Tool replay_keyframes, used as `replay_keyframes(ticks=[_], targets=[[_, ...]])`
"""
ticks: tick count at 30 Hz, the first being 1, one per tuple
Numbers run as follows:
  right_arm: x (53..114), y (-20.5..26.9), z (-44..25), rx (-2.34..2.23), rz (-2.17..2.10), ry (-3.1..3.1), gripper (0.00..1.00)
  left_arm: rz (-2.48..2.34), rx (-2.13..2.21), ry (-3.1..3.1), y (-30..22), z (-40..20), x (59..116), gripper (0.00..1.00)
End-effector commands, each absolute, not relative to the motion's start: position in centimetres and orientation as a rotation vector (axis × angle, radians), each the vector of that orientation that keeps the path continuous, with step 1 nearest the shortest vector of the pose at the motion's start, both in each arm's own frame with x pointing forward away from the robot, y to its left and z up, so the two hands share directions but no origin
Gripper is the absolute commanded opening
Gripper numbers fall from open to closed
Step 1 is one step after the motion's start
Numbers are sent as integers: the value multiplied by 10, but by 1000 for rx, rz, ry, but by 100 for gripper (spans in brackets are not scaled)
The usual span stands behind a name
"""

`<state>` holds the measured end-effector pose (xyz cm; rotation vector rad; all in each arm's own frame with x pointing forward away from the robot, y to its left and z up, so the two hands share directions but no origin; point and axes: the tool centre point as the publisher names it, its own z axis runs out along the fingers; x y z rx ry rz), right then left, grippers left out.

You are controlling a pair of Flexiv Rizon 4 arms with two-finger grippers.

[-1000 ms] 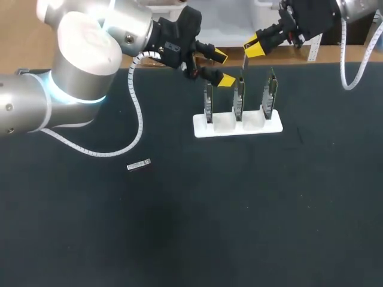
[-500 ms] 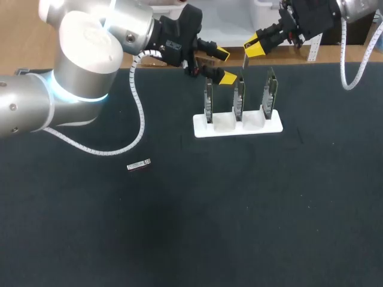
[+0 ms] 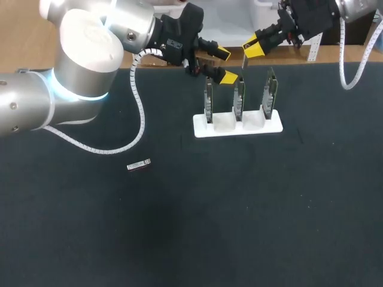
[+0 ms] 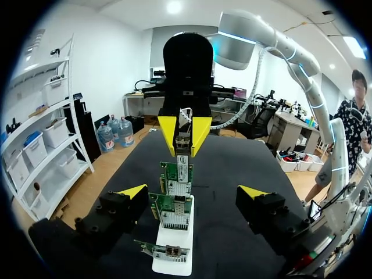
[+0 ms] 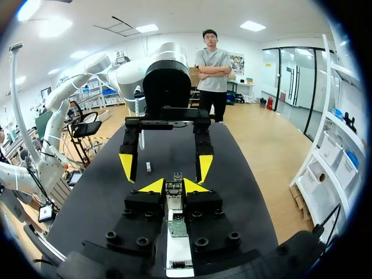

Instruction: Pick up the optical module with the left hand, and insert it into the network port with the right hand.

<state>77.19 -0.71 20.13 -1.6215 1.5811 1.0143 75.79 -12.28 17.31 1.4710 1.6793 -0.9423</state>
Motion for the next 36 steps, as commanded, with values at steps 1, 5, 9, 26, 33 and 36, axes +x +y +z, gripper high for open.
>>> replay_keyframes(ticks=[1, 5, 9, 26, 33, 36], targets=[[775, -8, 201, -1636, 1023, 1576, 0, -943, 1478, 1686, -124, 174, 761, 100], [774, -10, 198, -1667, 1028, 1577, 0, -943, 1478, 1686, -124, 174, 761, 100], [772, -10, 193, -1677, 1025, 1589, 0, -943, 1478, 1686, -124, 174, 761, 100], [769, -1, 181, -1699, 1013, 1619, 0, -943, 1478, 1686, -124, 174, 761, 100], [769, -2, 177, -1700, 1008, 1638, 0, -943, 1478, 1686, -124, 174, 761, 100], [769, -2, 175, -1705, 1005, 1642, 0, -943, 1478, 1686, -124, 174, 761, 100]])
